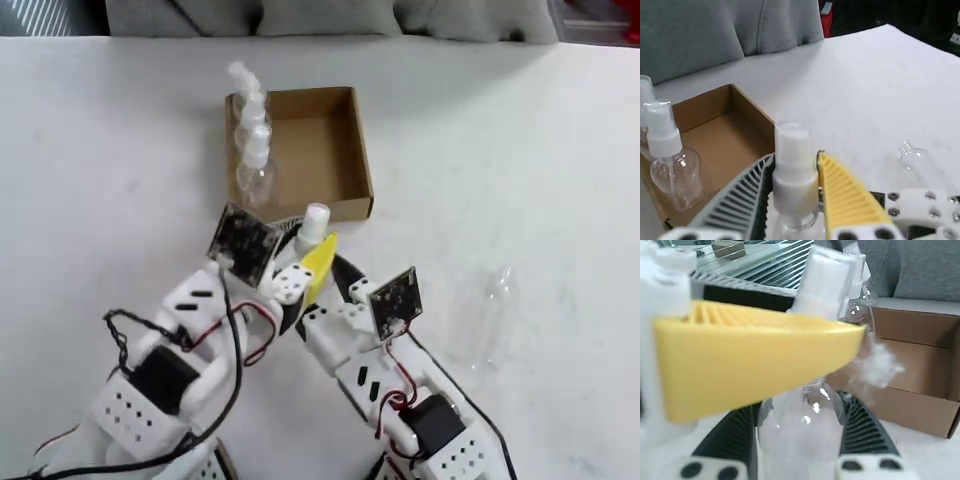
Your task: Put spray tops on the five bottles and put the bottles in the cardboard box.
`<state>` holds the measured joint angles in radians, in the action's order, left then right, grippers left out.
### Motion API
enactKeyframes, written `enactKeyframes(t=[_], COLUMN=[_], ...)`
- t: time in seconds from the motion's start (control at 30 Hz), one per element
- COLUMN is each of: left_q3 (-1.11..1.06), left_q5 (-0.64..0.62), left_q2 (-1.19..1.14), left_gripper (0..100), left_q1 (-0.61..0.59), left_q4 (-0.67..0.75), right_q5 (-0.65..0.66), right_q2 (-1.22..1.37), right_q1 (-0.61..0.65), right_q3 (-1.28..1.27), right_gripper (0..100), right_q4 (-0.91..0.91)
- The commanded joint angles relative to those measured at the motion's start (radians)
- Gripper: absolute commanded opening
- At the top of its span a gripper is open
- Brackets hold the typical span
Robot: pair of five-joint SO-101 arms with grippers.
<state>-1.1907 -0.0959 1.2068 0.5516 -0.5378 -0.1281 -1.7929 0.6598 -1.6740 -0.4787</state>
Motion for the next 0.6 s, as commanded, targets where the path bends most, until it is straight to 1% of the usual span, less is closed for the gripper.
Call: enactKeyframes(t=[0.0, 0.23, 0.57], left_q3=[-0.087, -0.18, -0.201], left_q5=[0.0, 0.0, -0.002], left_q2=[0.137, 0.28, 0.298], left_gripper=[2, 2, 3], left_q1=[-0.007, -0.007, -0.013], left_q4=[0.037, 0.037, 0.037], right_q5=[-0.009, -0.009, -0.009], right_q2=[-0.01, -0.01, -0.01], right_q1=[-0.059, -0.059, -0.059], right_q3=[-0.011, -0.012, -0.012], right_gripper=[4.2, 4.2, 4.1], right_q4=[0.056, 0.079, 0.082])
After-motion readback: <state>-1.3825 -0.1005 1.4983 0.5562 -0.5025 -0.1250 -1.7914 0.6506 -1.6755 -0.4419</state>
